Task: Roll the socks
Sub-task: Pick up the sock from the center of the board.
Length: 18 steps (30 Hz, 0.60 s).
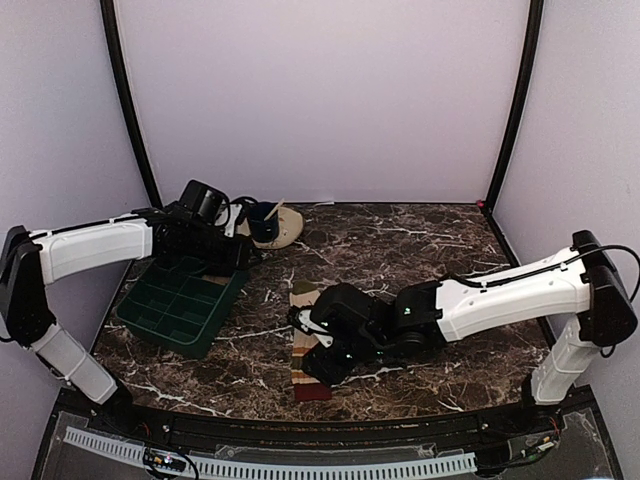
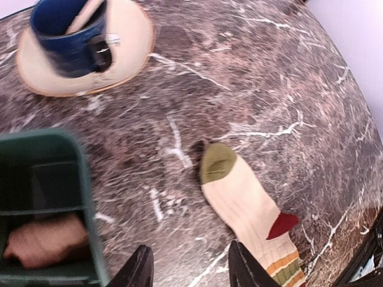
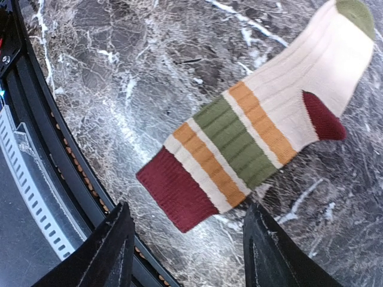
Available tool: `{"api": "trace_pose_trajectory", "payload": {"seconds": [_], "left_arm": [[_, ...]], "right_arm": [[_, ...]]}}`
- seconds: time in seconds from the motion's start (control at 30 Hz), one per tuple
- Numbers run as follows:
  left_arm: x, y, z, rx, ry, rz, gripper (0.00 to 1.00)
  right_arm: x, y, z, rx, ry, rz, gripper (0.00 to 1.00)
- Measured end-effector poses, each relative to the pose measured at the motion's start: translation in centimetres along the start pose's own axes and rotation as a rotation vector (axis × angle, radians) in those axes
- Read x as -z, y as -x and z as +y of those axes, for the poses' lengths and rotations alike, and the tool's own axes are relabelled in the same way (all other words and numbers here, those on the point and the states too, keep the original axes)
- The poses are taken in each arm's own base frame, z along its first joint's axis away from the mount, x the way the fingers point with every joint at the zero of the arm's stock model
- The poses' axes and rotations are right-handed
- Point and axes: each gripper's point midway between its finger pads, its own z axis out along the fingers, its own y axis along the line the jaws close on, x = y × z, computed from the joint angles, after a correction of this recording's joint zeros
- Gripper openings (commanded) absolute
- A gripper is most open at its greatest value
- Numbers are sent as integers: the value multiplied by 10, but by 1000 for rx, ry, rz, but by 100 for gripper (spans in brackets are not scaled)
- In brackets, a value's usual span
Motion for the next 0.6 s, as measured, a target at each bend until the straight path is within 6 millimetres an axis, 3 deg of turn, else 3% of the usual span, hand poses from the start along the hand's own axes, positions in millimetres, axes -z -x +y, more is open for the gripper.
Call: {"api": "trace_pose_trajectory", "payload": {"seconds": [0.1, 0.27, 0.47, 0.6], "left_arm": [[-17, 5, -18, -46, -43, 27, 44], [-53, 4, -36, -101, -84, 91, 42], [-88, -19, -34, -97, -102, 192, 39], [-101, -29, -35, -91, -115, 232, 39]], "right_arm": [[6, -5, -7, 17, -22, -10, 55], [6, -32, -18, 62, -42, 33, 54], [9, -45, -9, 163, -19, 50, 52], [2, -53, 5, 249, 4, 80, 51]]}}
